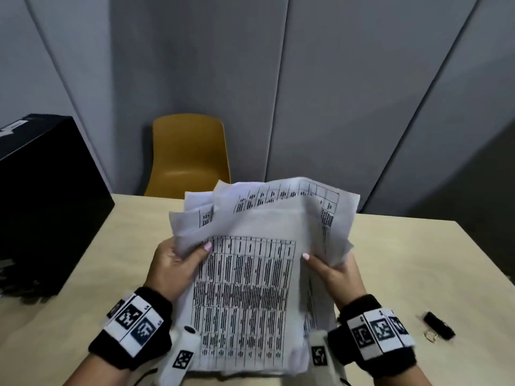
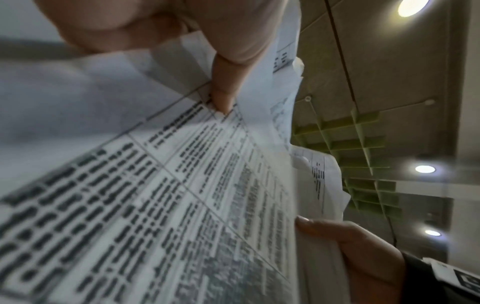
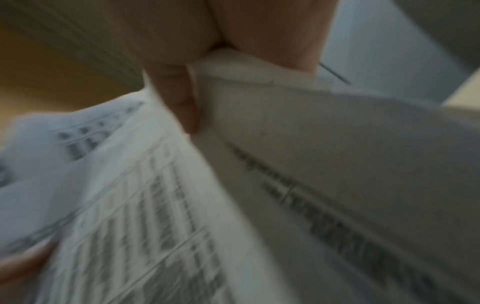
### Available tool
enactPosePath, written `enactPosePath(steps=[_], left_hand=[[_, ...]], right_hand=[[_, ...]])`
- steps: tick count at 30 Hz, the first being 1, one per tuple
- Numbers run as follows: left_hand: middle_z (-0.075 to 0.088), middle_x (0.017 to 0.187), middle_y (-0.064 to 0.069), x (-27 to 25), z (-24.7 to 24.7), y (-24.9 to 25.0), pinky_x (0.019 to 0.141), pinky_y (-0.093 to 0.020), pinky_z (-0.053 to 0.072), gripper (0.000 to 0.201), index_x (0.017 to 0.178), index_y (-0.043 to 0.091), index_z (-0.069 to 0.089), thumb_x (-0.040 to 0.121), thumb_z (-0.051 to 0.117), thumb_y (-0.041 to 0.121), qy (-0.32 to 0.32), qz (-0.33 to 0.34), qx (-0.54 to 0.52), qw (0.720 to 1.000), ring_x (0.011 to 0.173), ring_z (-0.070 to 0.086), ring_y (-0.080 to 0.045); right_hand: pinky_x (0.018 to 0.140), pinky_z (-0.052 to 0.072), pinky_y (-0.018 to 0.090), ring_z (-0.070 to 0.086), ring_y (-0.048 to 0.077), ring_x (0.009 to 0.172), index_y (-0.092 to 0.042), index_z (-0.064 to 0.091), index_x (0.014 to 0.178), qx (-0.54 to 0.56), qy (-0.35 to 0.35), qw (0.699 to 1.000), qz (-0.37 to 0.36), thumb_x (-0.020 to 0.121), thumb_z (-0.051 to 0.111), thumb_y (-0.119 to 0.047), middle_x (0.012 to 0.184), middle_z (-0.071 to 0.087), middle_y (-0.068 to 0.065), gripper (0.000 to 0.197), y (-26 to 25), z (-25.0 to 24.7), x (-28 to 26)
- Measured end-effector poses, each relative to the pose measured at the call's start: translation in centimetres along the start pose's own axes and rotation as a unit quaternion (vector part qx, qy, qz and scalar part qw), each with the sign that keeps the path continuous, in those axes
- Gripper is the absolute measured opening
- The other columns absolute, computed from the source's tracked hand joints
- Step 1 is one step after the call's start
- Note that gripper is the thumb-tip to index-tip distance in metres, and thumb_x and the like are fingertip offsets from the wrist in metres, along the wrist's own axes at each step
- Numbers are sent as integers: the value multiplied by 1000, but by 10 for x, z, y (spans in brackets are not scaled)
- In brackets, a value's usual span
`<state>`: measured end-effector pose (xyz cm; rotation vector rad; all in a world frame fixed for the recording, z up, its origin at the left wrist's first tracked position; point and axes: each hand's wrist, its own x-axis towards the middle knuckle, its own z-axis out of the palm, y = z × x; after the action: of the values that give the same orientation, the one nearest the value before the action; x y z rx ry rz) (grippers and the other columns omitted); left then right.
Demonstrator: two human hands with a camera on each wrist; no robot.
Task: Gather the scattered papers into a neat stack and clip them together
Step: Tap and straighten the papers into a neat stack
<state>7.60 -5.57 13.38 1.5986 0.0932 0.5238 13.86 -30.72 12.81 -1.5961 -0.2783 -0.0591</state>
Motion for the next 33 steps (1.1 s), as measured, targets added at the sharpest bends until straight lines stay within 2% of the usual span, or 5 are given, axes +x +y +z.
enactPosePath(steps=[7,14,23,27,33], left_hand=[[67,71,36,-13,19,16,69,-2,48,38,83,24,62,72,66,-11,32,41,-3,999,76,63,17],[70,64,24,-20,17,3,59,-4,47,37,82,17,62,75,61,-19,-4,-58,-36,998,64,63,11],[72,74,22,-7,-9,14,61,-5,49,56,91,22,64,61,66,-26,-78,-39,-35,996,71,65,10],[74,75,17,-13,6,9,64,-9,51,39,88,17,64,59,79,-4,-43,-23,-28,998,74,67,2],[74,91,2,-11,0,-1,69,-14,54,66,108,17,54,52,86,7,-11,-34,-85,996,87,69,-3]], right_hand=[[63,51,15,60,-9,68,-39,67,82,19,80,985,-149,75,69,-25,73,68,-25,16,-4,19,-15],[62,51,11,63,-9,64,-38,74,72,53,43,997,-26,70,64,22,66,70,-22,61,17,14,-25],[74,49,11,64,-7,88,-26,55,114,114,-75,991,3,54,72,2,94,71,-23,69,4,-12,-27],[66,51,12,65,-5,70,-37,74,77,69,-24,997,-33,65,72,17,72,72,-19,56,5,8,-25],[79,54,22,69,14,92,1,53,114,105,12,993,-54,61,82,-4,98,74,3,61,7,3,-24]])
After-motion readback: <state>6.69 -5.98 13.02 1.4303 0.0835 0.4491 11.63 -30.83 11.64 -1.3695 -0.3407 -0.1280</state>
